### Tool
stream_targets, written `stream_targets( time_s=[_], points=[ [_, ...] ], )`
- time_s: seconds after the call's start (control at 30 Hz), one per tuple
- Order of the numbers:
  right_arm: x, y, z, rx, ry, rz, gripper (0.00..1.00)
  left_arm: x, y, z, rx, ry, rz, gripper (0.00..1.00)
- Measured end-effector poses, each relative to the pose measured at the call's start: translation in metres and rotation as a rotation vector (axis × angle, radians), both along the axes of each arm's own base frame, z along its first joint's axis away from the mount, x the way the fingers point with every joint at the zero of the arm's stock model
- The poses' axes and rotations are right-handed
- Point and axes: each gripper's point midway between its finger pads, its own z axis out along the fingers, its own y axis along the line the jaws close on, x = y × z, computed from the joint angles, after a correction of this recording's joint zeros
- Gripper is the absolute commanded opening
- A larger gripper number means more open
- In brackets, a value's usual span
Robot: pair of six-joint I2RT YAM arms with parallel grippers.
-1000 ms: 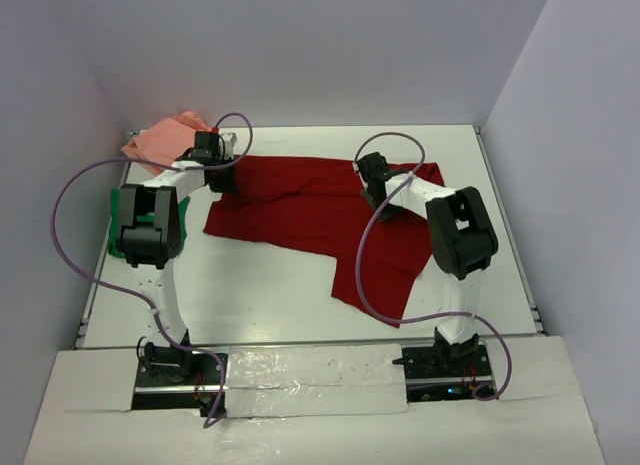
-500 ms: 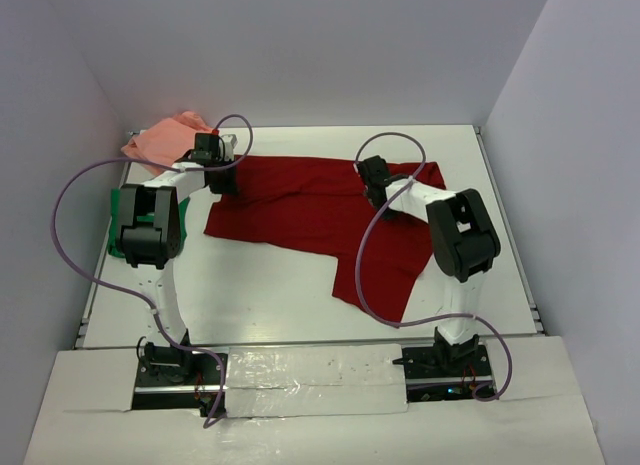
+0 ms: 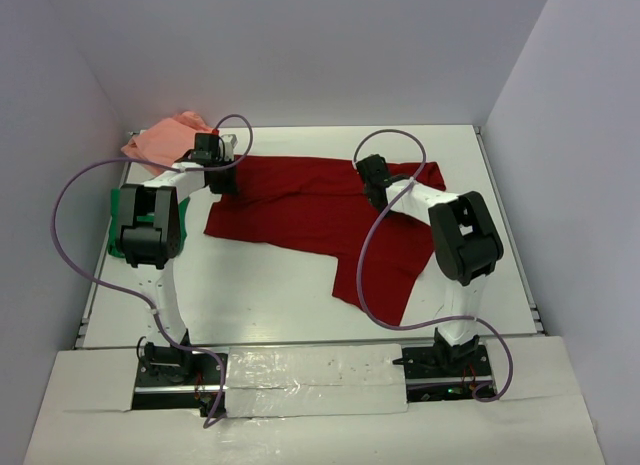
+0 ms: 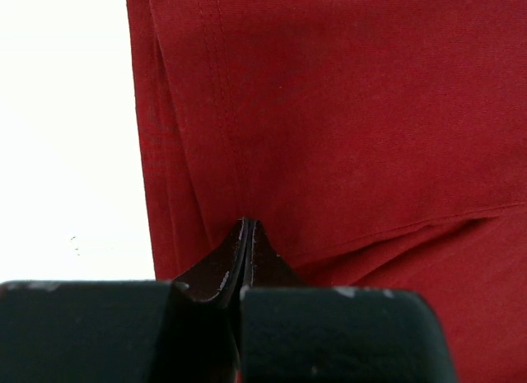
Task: Fold and stack the t-shirts
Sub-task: Fold the flattened tshirt in 1/3 of the way
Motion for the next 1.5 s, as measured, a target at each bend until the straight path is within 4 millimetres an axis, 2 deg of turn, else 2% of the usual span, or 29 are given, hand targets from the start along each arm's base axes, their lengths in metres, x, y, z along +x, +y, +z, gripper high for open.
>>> stream_targets(
  time_s=[0.27,0.67,0.97,1.17,1.27,1.3,1.5],
  points=[
    [-0.001,0.001,-0.001,0.008,0.009,0.004,0.33,0.000,-0.001,0.000,-0.005,0.001,-0.003,0.00],
    [0.006,0.011,-0.005,0.061,0.030,0.008,0.35,-0.001,-0.002,0.000,-0.011,0.002,-0.008,0.00],
    [0.009,0.007,-0.012,0.057,0.060,-0.008,0.33,-0.001,-0.004,0.001,-0.020,0.004,-0.015,0.00],
    [0.010,0.005,-0.012,0.058,0.064,-0.021,0.19,-0.001,-0.005,0.001,-0.023,0.004,-0.017,0.00],
    [0.008,0.004,-0.012,0.057,0.071,-0.024,0.08,-0.002,-0.005,0.001,-0.025,0.004,-0.019,0.00],
    [0.008,0.004,-0.013,0.057,0.072,-0.026,0.01,-0.002,-0.005,0.001,-0.025,0.004,-0.019,0.00],
    [0.007,0.003,-0.014,0.073,0.082,-0.031,0.00,-0.002,-0.006,0.001,-0.028,0.005,-0.021,0.00]
  ],
)
